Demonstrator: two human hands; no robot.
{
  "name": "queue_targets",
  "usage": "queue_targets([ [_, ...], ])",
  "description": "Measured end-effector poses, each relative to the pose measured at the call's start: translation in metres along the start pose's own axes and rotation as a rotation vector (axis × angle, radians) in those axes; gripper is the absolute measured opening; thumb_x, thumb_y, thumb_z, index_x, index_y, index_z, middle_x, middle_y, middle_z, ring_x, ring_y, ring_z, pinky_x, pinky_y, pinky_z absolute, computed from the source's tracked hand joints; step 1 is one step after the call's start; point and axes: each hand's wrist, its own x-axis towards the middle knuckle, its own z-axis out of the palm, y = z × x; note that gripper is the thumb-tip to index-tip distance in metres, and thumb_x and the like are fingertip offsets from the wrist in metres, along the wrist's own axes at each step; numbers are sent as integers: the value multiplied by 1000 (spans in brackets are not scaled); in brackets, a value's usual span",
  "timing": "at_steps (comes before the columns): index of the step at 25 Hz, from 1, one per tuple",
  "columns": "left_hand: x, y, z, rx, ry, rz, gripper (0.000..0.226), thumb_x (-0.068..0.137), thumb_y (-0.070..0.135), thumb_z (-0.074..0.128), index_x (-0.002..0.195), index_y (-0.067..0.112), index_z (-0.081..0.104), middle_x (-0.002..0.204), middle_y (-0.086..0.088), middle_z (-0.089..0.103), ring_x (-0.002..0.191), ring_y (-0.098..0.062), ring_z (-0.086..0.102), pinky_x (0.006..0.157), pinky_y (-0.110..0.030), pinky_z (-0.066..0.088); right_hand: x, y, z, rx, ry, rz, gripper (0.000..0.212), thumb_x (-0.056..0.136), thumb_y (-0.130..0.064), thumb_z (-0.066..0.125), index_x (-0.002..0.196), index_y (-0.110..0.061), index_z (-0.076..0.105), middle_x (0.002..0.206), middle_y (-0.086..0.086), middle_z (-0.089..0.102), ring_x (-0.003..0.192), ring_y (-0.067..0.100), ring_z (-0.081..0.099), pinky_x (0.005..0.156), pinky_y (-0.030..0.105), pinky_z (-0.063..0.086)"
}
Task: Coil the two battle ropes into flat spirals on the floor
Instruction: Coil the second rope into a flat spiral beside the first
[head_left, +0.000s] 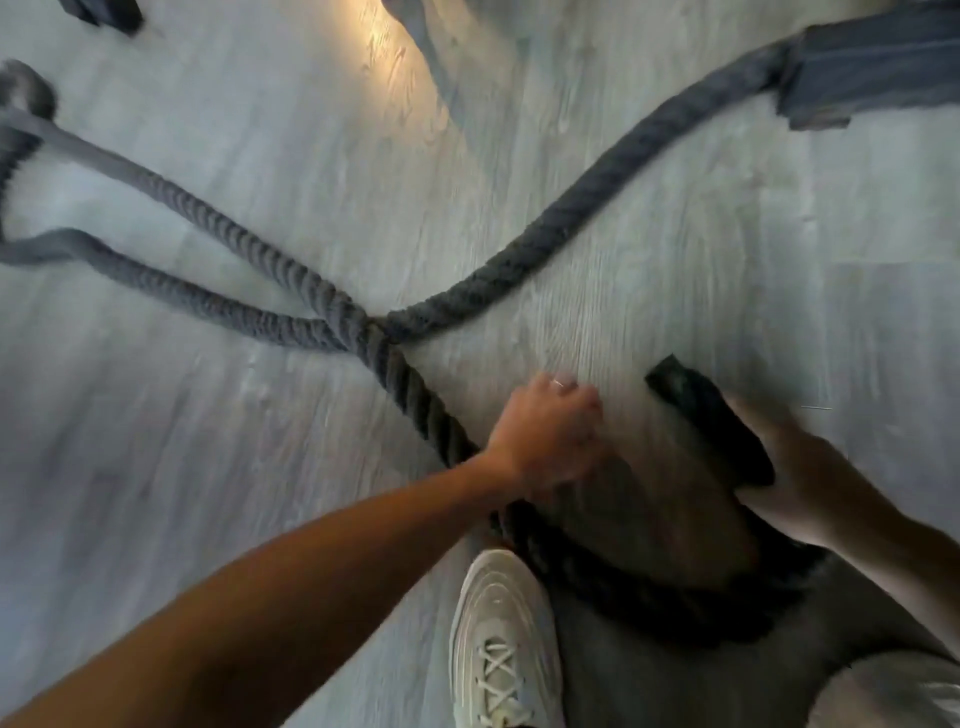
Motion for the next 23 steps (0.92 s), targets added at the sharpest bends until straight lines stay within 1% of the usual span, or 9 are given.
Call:
queue_targets([
  [2, 37, -55, -31, 237, 84, -267, 65, 85, 52, 66, 141, 25, 47, 136, -10, 49, 126, -35, 45, 100, -50, 40, -3, 10, 5, -16, -20, 20, 107, 81, -4, 74, 156, -49, 11, 157, 7, 38, 134, 30, 48, 89, 32, 45],
  [4, 61, -113, -61, 342, 16, -489, 84, 86, 55, 66, 153, 22, 28, 149, -15, 39, 139, -38, 35, 109, -56, 30, 8, 19, -4, -34, 18, 15, 109, 79, -2, 73, 156, -49, 12, 159, 6, 36, 138, 29, 44, 93, 32, 44],
  [9, 56, -159, -73, 375, -150, -479, 57, 97, 63, 47, 116, 9, 48, 115, -16, 61, 100, -34, 62, 83, -49, 52, 62, 5, -55, -217, 185, 127, 108, 80, -4, 72, 158, -43, 9, 143, 18, 38, 119, 40, 48, 88, 42, 45],
  [11, 44, -141, -67, 390, -113, -379, 60, 95, 71, 36, 105, 12, 45, 105, -14, 65, 90, -32, 65, 71, -44, 50, 66, -18, -57, -424, 257, 125, 103, 81, -16, 74, 159, -38, 10, 148, 17, 29, 129, 41, 35, 102, 51, 37],
  [13, 29, -112, -57, 265, -125, -366, 61, 94, 76, 32, 102, 16, 44, 101, -11, 67, 86, -31, 63, 68, -40, 44, 55, -56, -32, -569, 322, -78, 91, 85, -42, 68, 159, -34, 16, 159, 13, 19, 143, 38, 18, 114, 56, 23],
  [15, 18, -72, -38, 49, -139, -428, 65, 92, 77, 34, 110, 17, 51, 105, -12, 69, 94, -34, 64, 76, -41, 45, 34, -103, 15, -506, 183, -313, 77, 82, -72, 50, 149, -35, 41, 149, 5, 42, 138, 29, 34, 113, 48, 33],
  [17, 15, -31, -16, -143, -167, -463, 69, 90, 79, 37, 118, 18, 55, 113, -13, 69, 106, -36, 64, 85, -42, 47, 6, -139, 70, -367, -140, -403, 71, 74, -85, 45, 117, -32, 64, 112, -5, 64, 105, 20, 60, 90, 39, 50],
  [19, 15, -6, -4, -292, -200, -483, 73, 88, 81, 37, 123, 20, 54, 116, -9, 69, 109, -34, 63, 89, -42, 49, -23, -149, 119, -280, -371, -400, 64, 77, -76, 57, 116, -25, 56, 113, -1, 65, 100, 25, 63, 83, 38, 52],
  [23, 21, -22, -9, -291, -185, -426, 72, 86, 81, 44, 124, 21, 55, 111, -6, 70, 103, -30, 66, 85, -39, 51, -27, -104, 103, -223, -357, -384, 50, 82, -63, 62, 119, -32, 47, 102, -10, 61, 93, 17, 62, 73, 31, 46],
])
